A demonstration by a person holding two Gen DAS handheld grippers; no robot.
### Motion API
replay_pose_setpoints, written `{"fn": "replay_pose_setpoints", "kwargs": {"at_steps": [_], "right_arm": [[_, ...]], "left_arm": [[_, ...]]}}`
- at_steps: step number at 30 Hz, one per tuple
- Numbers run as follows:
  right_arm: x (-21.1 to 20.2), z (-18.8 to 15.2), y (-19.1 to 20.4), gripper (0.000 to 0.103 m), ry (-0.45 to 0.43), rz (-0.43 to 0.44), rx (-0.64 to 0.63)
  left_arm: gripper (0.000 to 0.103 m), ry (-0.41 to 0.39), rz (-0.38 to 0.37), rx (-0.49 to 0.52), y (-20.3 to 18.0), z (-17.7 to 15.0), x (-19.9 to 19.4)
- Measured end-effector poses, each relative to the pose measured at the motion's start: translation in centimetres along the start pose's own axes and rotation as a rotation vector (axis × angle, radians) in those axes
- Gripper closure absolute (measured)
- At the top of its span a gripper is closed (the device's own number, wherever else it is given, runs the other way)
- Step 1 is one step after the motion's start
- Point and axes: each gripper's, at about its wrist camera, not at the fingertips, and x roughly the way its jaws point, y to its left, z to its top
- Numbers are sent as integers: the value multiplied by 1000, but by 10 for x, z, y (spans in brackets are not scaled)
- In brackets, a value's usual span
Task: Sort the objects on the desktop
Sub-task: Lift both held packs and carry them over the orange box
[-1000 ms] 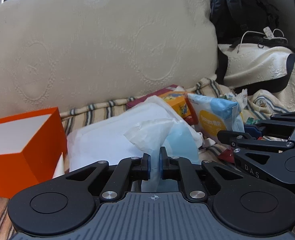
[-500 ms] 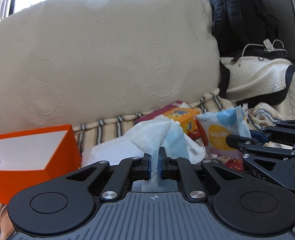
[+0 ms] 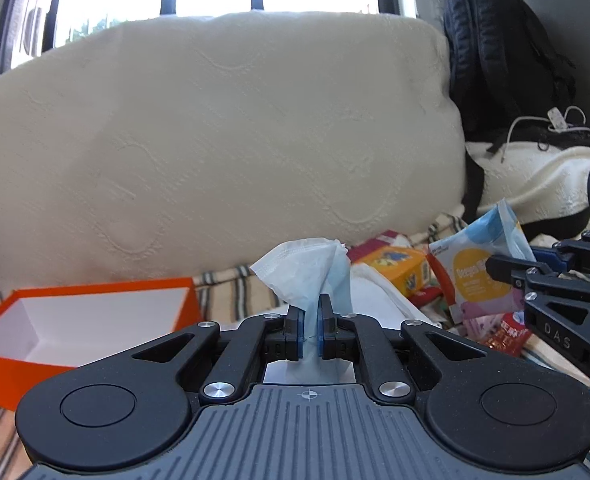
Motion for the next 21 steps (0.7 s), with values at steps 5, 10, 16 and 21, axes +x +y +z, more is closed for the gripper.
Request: {"fn": "replay_pose_setpoints", "kwargs": {"at_steps": [5,10,16,21], "right_arm": [[-2,21,12,90,-48,28,-22],[5,42,33,90,-92,75,-41],[24,62,66,90,-113,144,-27],[38,81,92,90,-143,185,-11]], "left_arm": [[102,-19,46,-11,18,9,-10],[103,-29,129,-37,43,17,-15],[103,-38,250,-75,86,21,-25],[102,-37,334,-105,120,26,-29]]}}
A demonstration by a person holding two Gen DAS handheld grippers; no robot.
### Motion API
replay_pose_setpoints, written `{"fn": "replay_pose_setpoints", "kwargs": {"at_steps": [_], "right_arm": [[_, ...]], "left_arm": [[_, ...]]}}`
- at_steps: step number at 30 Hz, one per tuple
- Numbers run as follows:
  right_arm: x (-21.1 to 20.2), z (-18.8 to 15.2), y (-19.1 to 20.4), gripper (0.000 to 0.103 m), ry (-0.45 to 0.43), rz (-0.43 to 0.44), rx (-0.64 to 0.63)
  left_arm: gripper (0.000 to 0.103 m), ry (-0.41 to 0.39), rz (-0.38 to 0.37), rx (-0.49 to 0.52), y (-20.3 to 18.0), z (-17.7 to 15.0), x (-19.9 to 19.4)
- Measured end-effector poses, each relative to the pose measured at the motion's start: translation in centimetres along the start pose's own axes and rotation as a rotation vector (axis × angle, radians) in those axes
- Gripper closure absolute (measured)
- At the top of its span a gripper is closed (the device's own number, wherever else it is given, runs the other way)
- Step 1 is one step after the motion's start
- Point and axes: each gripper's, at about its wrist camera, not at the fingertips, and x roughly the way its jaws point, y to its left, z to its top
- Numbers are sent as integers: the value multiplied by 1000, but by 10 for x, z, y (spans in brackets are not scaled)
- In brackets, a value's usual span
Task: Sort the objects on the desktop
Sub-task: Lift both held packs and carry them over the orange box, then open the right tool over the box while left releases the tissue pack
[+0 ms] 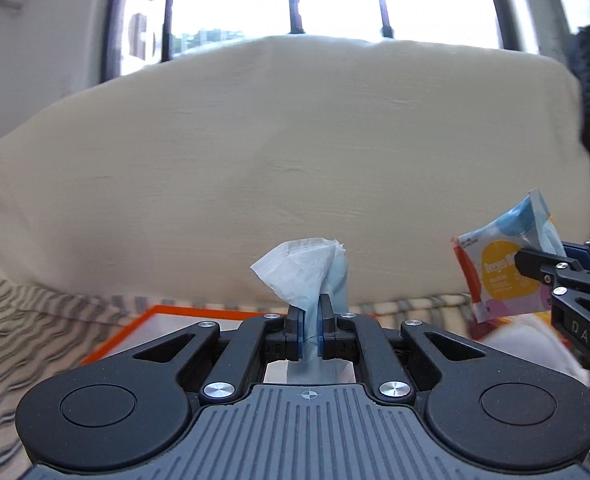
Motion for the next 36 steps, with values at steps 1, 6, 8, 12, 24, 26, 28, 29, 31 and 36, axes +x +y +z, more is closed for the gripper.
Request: {"fn": "replay_pose_setpoints", "kwargs": {"at_steps": [1,6,8,12,24,26,28,29,31,36], "right_arm": [[4,4,5,90,-9,9,1],[25,25,30,90,-46,65,-4],[35,31,45,90,-53,95,-14],[59,33,72,90,-46,158,-11],[128,-10,110,89,109,239,-1],[132,-18,110,89,130,243,1],[132,-21,109,83,130,229,7],[135,-19,110,82,129,222,5],[134,-19,109,63,118,207,-4],[134,-20,114,41,93,188,-21]], "left_arm": [[102,0,16,-6,7,2,2],[102,-5,91,-26,40,14,9],[102,-3,115,-27,52,17,14],[102,13,154,-32,67,18,30],[101,113,203,-53,88,-9,85],[100,128,201,-52,89,-14,93],[94,140,203,-46,86,-20,96],[79,143,204,-46,85,-22,98],[69,142,208,-45,84,-26,101],[49,150,214,-45,81,-32,109]]}}
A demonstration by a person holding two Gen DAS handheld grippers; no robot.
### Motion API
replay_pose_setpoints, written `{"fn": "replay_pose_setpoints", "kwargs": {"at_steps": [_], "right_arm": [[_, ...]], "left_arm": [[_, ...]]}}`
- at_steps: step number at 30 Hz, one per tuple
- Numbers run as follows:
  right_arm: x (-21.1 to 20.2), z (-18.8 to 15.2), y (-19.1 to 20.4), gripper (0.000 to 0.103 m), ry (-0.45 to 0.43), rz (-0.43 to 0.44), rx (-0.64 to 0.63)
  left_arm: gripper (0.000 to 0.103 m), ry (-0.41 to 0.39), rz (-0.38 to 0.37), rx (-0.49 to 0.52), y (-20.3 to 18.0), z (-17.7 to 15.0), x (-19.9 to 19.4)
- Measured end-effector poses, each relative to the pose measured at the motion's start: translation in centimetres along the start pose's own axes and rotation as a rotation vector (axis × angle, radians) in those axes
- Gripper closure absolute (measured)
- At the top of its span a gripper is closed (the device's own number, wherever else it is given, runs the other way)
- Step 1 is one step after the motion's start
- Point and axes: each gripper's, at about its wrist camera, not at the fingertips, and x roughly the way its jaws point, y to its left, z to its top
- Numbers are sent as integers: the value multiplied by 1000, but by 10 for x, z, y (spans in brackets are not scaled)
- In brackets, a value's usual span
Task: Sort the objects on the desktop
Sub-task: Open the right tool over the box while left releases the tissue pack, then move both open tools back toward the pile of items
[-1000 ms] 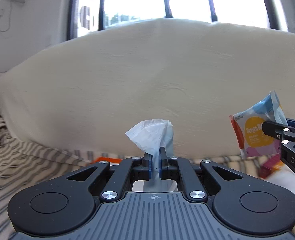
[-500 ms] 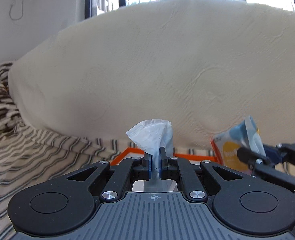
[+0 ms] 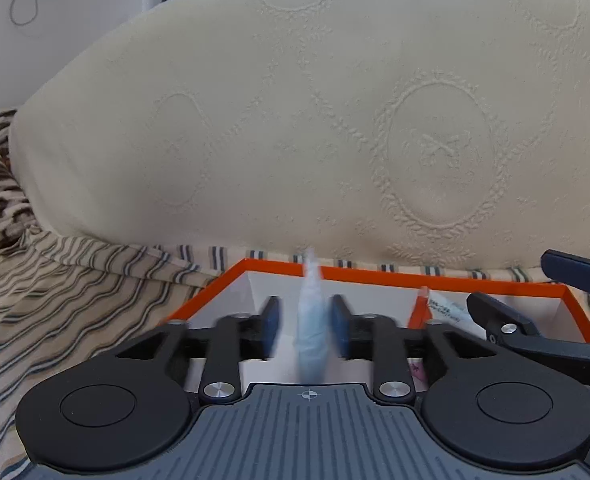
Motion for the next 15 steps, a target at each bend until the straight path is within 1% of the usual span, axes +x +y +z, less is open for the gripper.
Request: {"fn": "replay_pose_setpoints", "kwargs": {"at_steps": [1,3,4,5,6,7,8,10,13,15], "right_arm": [[0,0,0,41,0,-4,0],[0,-4,-2,40,0,-16,3],[-2,-4,-4,37,-2,-25,10],[-7,-4,-5,35,-4,-34,19],[-12,-4,-8,27,-6,-42,26],[-17,-4,-10,15,-9,-46,34],[-24,-6,-12,12,-14,-53,36],[-33,-6,-13,11,-21,-75,25],[-43,-9,-15,11,-23,-89,22],[-53,-12,-18,11,-25,-101,28]], "left_arm": [[47,-4,4,-2,1,-1,1],[35,-3,4,-9,2,-1,-1],[31,-10,13,-15,4,0,-3],[21,-21,22,-23,5,1,-6],[11,-32,19,-32,7,3,-10],[7,-42,4,-39,9,3,-15],[2,-54,-3,-43,9,4,-19],[1,-68,11,-29,7,5,-26],[1,-59,22,0,4,3,-32],[1,-53,24,-5,4,2,-36]]}}
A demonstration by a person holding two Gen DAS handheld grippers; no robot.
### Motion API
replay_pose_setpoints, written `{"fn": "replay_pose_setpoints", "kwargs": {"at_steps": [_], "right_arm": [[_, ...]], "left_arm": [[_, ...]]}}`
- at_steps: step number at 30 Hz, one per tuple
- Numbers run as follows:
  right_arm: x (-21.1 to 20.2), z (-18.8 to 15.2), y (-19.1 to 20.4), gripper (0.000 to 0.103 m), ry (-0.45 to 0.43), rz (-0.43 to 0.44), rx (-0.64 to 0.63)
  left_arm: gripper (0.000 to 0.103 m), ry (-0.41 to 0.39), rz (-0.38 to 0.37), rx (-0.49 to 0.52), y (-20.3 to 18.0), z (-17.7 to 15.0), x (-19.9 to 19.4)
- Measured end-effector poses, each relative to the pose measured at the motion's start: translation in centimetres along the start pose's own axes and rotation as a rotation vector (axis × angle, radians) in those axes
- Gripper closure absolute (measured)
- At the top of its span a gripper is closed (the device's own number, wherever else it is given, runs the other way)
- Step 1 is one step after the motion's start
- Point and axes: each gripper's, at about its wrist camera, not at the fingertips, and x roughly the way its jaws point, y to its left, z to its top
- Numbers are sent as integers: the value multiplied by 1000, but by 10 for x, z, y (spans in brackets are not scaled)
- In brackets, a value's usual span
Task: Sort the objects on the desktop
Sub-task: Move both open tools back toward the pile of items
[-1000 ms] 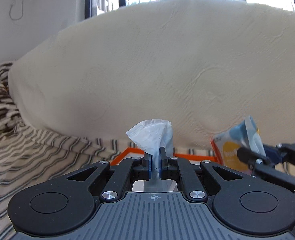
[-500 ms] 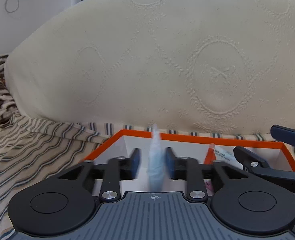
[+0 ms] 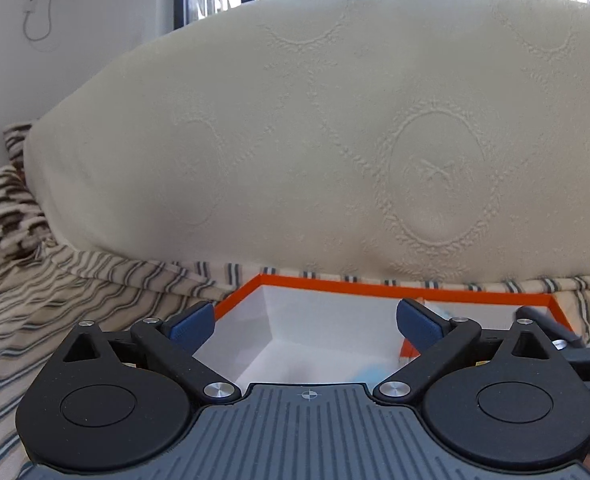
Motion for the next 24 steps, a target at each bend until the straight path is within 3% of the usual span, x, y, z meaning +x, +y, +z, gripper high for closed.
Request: {"fn": "replay_pose_setpoints", "kwargs": {"at_steps": [8,19,24], "right_arm": [[-40,-20,-33,7,21,-81,10],[-112,-60,-112,6,79,-246,50],[-121,-68,-130,6,104,-276,56]], "left_arm": [[1,-14,-62,5,-15,-8,-38],[1,43,-263,115,-100,-36,-88],[1,54,-315,175,-130,-42,-96]]}}
